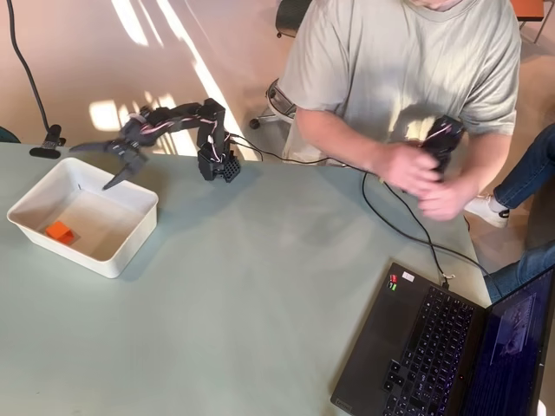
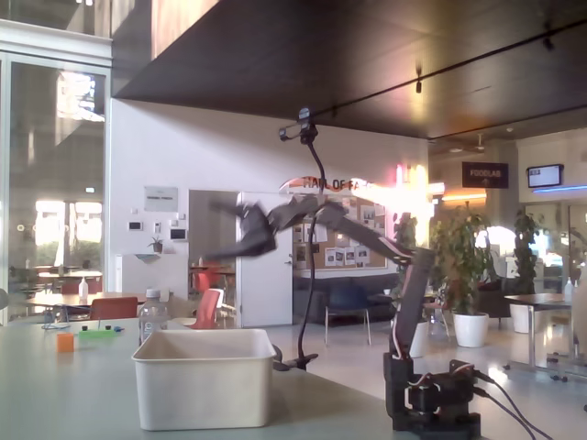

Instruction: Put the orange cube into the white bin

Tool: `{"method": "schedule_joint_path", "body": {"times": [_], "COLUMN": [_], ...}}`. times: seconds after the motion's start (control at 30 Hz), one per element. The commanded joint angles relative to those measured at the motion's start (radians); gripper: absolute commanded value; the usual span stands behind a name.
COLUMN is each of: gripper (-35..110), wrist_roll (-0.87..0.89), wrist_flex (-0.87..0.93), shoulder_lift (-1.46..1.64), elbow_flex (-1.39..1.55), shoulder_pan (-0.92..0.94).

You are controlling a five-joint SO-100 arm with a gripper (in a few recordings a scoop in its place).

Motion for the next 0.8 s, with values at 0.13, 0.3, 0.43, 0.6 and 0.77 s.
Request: {"method": "schedule_joint_path", "body": {"times": [0.13,0.3,0.43,0.6,0.77], "gripper": [72,72,72,72,72], "wrist_roll": [-0.336,-0.611,-0.675,-0.676,-0.676], "wrist_flex": [0.061,0.213,0.249,0.225,0.12], "shoulder_lift": [0.147,0.137,0.152,0.255,0.474], "elbow_flex": [-0.025,0.043,0.196,0.439,0.696], "shoulder_pan": [-0.344,-0.525,-0.563,-0.525,-0.439]}}
